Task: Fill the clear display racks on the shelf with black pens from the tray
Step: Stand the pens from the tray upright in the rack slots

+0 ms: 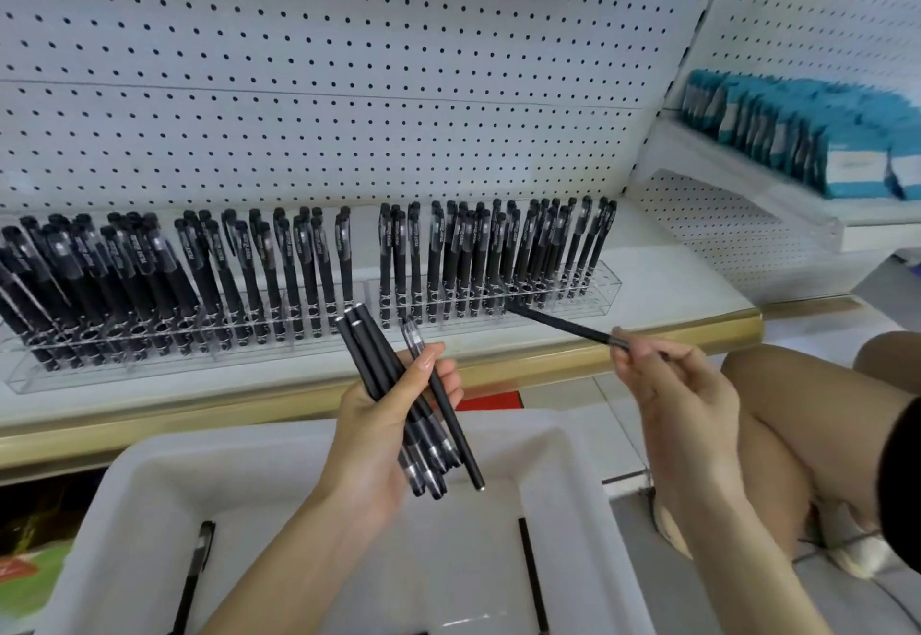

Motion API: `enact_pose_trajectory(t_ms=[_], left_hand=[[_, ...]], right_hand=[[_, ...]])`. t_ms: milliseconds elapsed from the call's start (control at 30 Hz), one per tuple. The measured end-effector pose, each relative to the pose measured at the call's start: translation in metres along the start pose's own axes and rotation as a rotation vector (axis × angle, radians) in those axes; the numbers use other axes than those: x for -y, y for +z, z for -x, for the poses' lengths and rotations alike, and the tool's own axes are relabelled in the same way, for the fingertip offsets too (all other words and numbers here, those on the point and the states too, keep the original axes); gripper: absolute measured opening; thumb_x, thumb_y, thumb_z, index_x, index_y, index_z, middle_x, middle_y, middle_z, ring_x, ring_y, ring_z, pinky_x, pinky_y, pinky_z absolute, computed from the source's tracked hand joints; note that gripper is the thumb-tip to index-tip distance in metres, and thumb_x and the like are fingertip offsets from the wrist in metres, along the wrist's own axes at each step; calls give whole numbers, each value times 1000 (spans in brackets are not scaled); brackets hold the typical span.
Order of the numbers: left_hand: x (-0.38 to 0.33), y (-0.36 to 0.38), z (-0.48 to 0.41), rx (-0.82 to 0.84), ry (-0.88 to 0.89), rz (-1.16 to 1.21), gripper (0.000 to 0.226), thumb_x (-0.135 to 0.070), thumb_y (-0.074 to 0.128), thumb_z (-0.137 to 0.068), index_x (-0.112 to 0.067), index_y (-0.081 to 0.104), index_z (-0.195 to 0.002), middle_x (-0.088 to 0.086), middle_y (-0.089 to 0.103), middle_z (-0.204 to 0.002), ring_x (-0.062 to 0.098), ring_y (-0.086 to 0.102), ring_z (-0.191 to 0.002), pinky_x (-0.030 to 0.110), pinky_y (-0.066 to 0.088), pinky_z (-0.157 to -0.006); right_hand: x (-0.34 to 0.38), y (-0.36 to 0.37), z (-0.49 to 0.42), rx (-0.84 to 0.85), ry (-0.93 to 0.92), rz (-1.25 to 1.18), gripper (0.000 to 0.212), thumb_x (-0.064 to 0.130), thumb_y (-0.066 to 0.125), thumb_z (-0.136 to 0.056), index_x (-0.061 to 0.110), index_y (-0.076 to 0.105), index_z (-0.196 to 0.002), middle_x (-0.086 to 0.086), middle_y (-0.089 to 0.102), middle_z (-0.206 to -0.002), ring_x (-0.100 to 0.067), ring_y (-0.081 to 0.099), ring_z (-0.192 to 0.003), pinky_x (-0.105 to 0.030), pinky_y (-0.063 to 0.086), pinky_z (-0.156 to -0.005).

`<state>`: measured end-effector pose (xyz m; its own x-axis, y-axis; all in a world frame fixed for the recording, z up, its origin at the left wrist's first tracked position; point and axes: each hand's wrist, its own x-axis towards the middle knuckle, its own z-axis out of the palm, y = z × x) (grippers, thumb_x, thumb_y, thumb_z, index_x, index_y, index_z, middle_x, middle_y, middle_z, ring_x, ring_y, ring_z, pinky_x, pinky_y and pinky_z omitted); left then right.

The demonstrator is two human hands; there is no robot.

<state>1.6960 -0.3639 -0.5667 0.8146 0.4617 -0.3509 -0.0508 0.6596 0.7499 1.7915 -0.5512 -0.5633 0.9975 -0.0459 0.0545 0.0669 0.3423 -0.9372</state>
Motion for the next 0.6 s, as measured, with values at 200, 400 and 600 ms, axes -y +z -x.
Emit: enact_pose_trajectory(t_ms=[200, 400, 600], left_hand=[[-14, 13, -6, 105, -85, -119, 25, -15, 68, -81, -2, 71, -102, 13, 74, -95, 21, 73, -87, 26, 60, -68], [-25, 24, -13, 156, -90, -231, 25, -13, 65, -82, -2, 69, -104, 14, 74, -95, 25, 72, -89, 32, 61, -72], [-32, 30, -11, 181, -82, -240, 26, -14, 66, -80, -2, 68, -103, 14, 74, -94, 23, 73, -89, 29, 60, -73]], right_hand=[[61, 13, -73, 177, -171, 121, 8, 0, 63, -88, 4, 62, -96, -3, 73, -80, -15, 71, -84, -19, 54, -79], [62, 33, -121, 196, -387, 466, 20, 1, 63, -89, 4, 57, -108, -17, 68, -81, -18, 71, -67, -22, 57, -65], [39, 42, -140, 156, -470, 572, 19, 3, 66, -88, 11, 54, -100, -15, 67, -79, -12, 69, -64, -24, 58, -65]])
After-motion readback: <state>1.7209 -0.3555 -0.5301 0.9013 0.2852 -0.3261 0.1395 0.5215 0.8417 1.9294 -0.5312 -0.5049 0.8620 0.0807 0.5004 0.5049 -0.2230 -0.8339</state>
